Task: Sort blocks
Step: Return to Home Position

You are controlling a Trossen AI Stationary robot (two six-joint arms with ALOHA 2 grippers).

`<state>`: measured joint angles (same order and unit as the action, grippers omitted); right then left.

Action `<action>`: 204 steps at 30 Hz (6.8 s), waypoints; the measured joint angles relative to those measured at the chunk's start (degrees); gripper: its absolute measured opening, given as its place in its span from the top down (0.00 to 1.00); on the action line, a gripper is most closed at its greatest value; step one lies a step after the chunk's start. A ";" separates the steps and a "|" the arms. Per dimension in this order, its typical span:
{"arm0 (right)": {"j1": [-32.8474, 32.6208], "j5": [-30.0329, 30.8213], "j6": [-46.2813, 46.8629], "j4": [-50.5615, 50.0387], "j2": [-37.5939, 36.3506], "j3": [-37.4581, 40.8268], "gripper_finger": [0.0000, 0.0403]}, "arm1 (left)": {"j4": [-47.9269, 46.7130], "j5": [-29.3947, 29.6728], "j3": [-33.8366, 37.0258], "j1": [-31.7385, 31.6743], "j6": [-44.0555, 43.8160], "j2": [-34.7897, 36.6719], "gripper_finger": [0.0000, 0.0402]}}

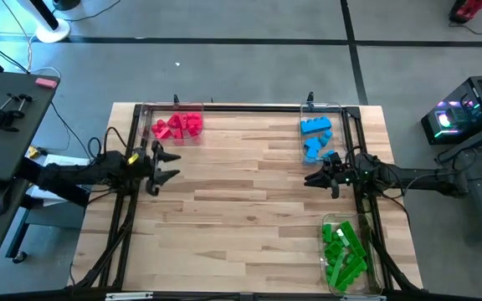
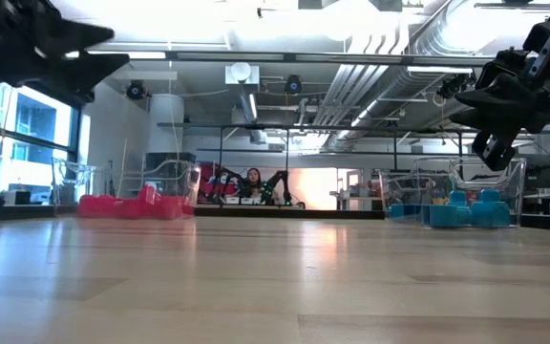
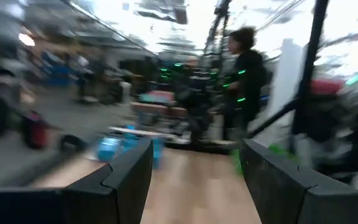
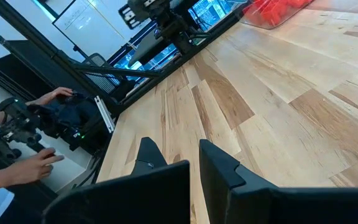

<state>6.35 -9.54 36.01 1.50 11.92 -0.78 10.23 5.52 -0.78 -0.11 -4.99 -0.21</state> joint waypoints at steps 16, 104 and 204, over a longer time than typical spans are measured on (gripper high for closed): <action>0.00 0.00 0.00 0.00 0.00 -0.02 1.00 | -9.15 -2.25 0.09 -4.06 6.73 0.00 0.43; -7.10 6.97 -28.50 -0.20 -11.08 0.26 1.00 | -9.33 -1.90 0.11 -4.06 6.69 -2.03 0.43; -7.10 6.99 -28.50 -0.22 -11.06 0.28 1.00 | -9.33 -1.91 0.11 -4.06 6.70 -2.04 0.43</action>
<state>-0.75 -2.55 7.51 1.28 0.86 -0.49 0.91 3.60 -0.67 -4.16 1.72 -2.25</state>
